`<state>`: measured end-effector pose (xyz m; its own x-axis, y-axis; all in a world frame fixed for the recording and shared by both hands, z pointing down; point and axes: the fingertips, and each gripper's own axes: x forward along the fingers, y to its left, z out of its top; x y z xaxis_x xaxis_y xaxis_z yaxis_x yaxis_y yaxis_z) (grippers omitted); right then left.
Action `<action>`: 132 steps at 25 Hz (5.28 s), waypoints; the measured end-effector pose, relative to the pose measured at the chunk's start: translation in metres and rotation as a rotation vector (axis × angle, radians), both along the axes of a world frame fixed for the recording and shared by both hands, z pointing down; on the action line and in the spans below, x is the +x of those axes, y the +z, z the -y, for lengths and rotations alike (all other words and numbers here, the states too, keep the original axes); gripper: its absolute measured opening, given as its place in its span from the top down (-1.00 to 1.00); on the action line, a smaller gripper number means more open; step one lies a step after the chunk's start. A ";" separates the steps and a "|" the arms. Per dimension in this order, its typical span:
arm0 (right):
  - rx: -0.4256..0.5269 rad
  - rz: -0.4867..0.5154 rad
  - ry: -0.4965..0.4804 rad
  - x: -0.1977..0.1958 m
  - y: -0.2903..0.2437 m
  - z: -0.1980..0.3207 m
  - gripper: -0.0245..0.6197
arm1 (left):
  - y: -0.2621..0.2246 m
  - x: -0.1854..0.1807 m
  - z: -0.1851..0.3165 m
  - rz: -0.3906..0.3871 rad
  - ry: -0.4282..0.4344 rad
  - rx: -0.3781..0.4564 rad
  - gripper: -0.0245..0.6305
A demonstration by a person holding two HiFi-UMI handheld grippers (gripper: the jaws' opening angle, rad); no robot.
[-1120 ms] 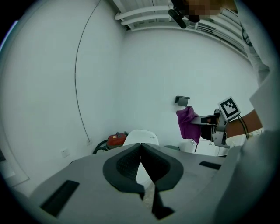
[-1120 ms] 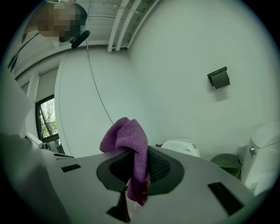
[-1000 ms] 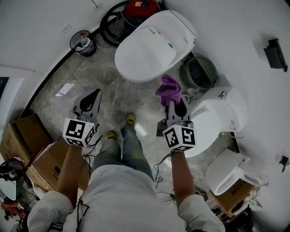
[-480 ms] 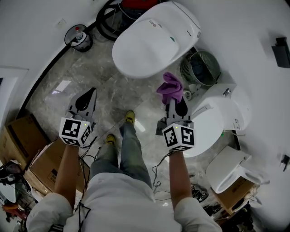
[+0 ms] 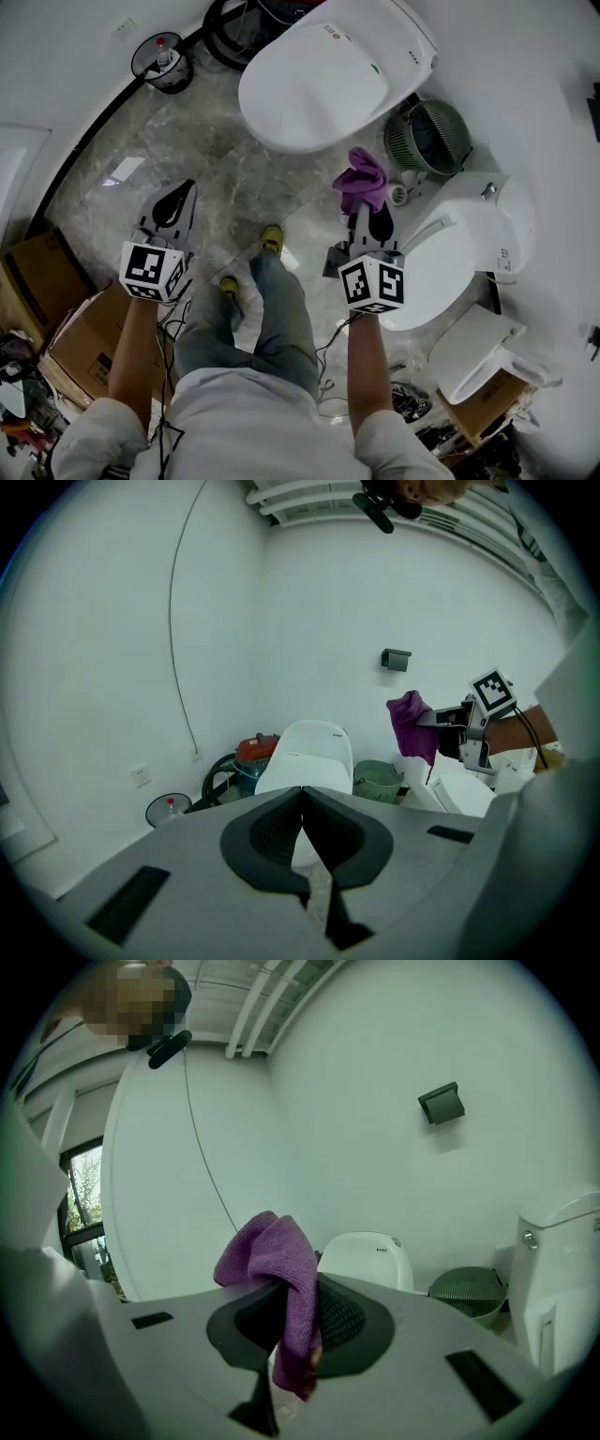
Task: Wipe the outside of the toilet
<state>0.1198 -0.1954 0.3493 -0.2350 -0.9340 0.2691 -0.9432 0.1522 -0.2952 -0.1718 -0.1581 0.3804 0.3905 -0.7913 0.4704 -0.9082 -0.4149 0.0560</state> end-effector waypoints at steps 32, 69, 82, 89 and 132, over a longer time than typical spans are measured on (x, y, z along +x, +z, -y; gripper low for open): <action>0.042 0.008 -0.006 -0.033 0.227 -0.001 0.71 | 0.214 -0.027 0.010 -0.027 -0.017 0.089 0.87; 0.197 -0.039 -0.150 -0.120 0.388 -0.012 0.71 | 0.359 -0.079 0.008 -0.012 0.013 0.307 0.87; 0.260 0.006 -0.262 -0.191 0.395 0.039 0.71 | 0.373 -0.090 0.002 0.031 0.001 0.324 0.87; 0.215 0.053 -0.258 -0.208 0.409 0.062 0.71 | 0.383 -0.093 0.008 0.050 -0.017 0.318 0.87; 0.167 -0.151 0.143 0.014 0.436 0.080 0.71 | 0.392 -0.049 0.031 0.065 0.081 0.310 0.87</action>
